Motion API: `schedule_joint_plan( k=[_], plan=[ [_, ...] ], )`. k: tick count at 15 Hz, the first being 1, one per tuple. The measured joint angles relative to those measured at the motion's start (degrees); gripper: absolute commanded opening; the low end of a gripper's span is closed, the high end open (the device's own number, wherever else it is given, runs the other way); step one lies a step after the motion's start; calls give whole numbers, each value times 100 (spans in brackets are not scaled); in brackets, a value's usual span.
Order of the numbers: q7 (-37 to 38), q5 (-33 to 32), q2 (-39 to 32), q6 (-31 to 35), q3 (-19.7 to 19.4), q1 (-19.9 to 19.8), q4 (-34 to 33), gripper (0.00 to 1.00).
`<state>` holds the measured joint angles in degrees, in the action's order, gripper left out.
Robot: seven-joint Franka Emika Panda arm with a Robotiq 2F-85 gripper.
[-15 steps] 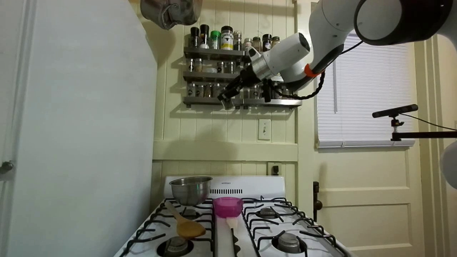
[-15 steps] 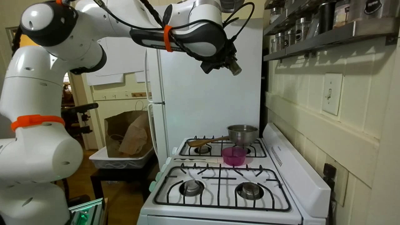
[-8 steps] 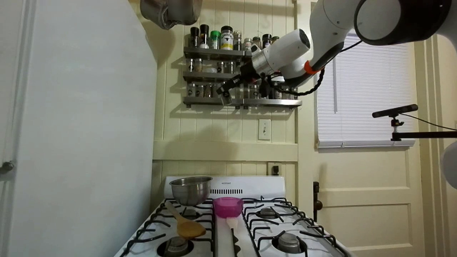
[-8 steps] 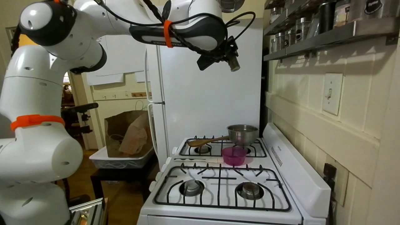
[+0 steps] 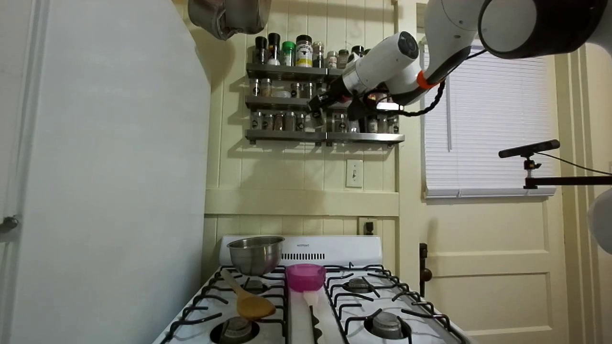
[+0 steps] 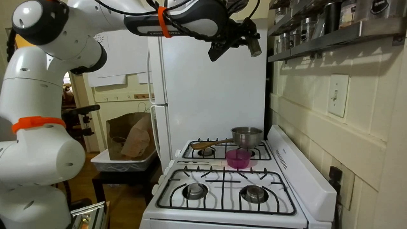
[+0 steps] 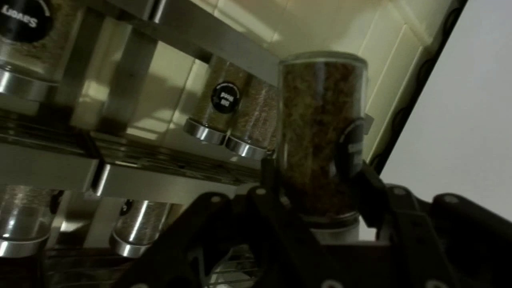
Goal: Pick up one spice from the center of the bottom shelf, sprinkle some of its content into the pot and then place the spice back at the center of the bottom shelf
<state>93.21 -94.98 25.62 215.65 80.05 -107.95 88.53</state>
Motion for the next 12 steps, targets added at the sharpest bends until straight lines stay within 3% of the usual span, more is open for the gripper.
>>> schedule_joint_plan(
  k=[1, 2, 5, 6, 12],
  plan=[
    [50, 0, 5, -39, -65, 57, 7, 24],
    [59, -1, 11, -57, -107, 112, 15, 49],
    [13, -1, 5, -60, -105, 124, 20, 49],
    [7, -1, -3, -60, -105, 121, 23, 24],
    [389, -37, 90, -264, -187, 105, 97, 24]
  ],
)
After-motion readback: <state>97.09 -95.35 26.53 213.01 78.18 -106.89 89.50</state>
